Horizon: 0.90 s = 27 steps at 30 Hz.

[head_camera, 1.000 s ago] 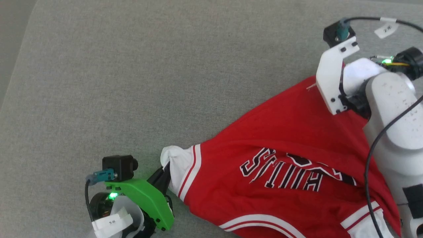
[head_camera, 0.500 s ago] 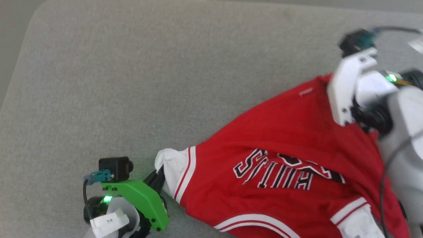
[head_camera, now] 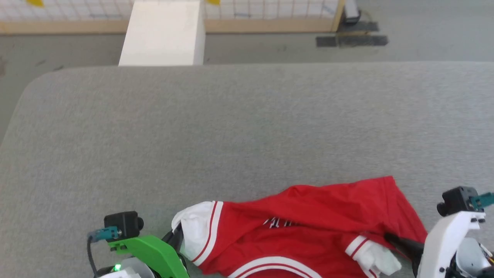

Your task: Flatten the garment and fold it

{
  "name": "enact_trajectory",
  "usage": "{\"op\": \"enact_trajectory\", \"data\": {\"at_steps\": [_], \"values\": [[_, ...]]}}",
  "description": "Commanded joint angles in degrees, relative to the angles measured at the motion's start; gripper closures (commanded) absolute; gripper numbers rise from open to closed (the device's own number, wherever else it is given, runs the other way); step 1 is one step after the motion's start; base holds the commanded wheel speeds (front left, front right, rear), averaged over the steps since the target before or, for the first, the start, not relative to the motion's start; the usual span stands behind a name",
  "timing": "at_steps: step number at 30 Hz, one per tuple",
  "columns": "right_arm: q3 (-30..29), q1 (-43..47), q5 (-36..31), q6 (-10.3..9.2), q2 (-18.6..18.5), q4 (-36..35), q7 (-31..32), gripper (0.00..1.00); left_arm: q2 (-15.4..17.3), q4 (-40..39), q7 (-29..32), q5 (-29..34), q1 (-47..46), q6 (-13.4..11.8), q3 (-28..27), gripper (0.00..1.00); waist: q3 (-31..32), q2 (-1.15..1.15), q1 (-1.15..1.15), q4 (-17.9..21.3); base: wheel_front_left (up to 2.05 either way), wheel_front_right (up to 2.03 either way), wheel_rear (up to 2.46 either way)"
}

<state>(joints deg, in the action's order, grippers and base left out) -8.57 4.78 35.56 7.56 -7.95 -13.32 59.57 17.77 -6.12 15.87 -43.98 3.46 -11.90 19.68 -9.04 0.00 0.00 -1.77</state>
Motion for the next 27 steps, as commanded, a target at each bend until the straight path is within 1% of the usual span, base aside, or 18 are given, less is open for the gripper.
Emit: {"op": "enact_trajectory", "data": {"at_steps": [1, 4, 6, 10, 13, 14, 15, 20, 25, 27], "values": [[-0.64, 0.39, 1.16, -0.08, 0.83, -1.26, 0.71, 1.0, -0.35, 0.13, -0.61, -1.01, 0.05, 0.48, -0.66, 1.0, 2.78, 0.0, 0.0, 2.38, 0.0, 0.0, 0.0], [-0.91, -1.04, 2.37, -0.08, 1.21, -2.49, 2.26, 1.0, -0.42, 0.57, -0.68, -2.46, -2.13, 1.6, -1.85, 1.0, 3.26, 0.0, 0.0, 2.52, 0.0, 0.0, 0.0], [-1.13, -4.34, 3.51, -0.08, 1.26, -2.36, 3.41, 1.0, -0.06, 1.17, -0.33, -3.26, -5.14, 2.83, -2.64, 1.0, 3.24, 0.0, 0.0, 2.58, 0.0, 0.0, 0.0], [-2.53, -14.74, 4.65, -0.08, 1.06, 0.06, 6.01, 1.0, -1.46, 3.15, 1.08, -7.33, -14.75, 5.36, -4.95, 1.0, 2.31, 0.0, 0.0, 2.35, 0.0, 0.0, 0.0], [-4.06, -24.84, 3.78, -0.08, 1.54, 3.18, 7.89, 1.0, -0.43, 6.06, 3.59, -6.89, -25.03, 6.76, -4.96, 1.0, 0.43, 0.0, 0.0, 2.1, 0.0, 0.0, 0.0], [-4.49, -27.84, 3.17, -0.08, 1.74, 4.14, 8.08, 1.0, 0.12, 7.07, 4.29, -6.1, -28.19, 6.97, -4.73, 1.0, -0.29, 0.0, 0.0, 2.07, 0.0, 0.0, 0.0], [-4.65, -31.54, 1.94, -0.08, 1.81, 5.34, 8.15, 1.0, 1.35, 8.53, 5.18, -4.14, -32.23, 7.22, -4.01, 1.0, -1.2, 0.0, 0.0, 2.07, 0.0, 0.0, 0.0], [-4.78, -46.43, -4.12, -0.08, 2.77, 11.74, 6.48, 1.0, 2.91, 16.19, 7.37, 0.15, -49.01, 6.99, -3.48, 1.0, -5.84, 0.0, 0.0, 2.59, 0.0, 0.0, 0.0], [-5.2, -61.02, -11.39, -0.08, 3.65, 19.22, 1.77, 1.0, 4.83, 25.2, 8.39, 5.15, -65.98, 6.87, -2.75, 1.0, -11.88, 0.0, 0.0, 3.7, 0.0, 0.0, 0.0], [-5.63, -66.25, -13.67, -0.08, 4.11, 22.08, -0.57, 1.0, 5.49, 28.12, 7.94, 7.18, -71.71, 6.59, -2.48, 1.0, -14.11, 0.0, 0.0, 4.19, 0.0, 0.0, 0.0]]}}
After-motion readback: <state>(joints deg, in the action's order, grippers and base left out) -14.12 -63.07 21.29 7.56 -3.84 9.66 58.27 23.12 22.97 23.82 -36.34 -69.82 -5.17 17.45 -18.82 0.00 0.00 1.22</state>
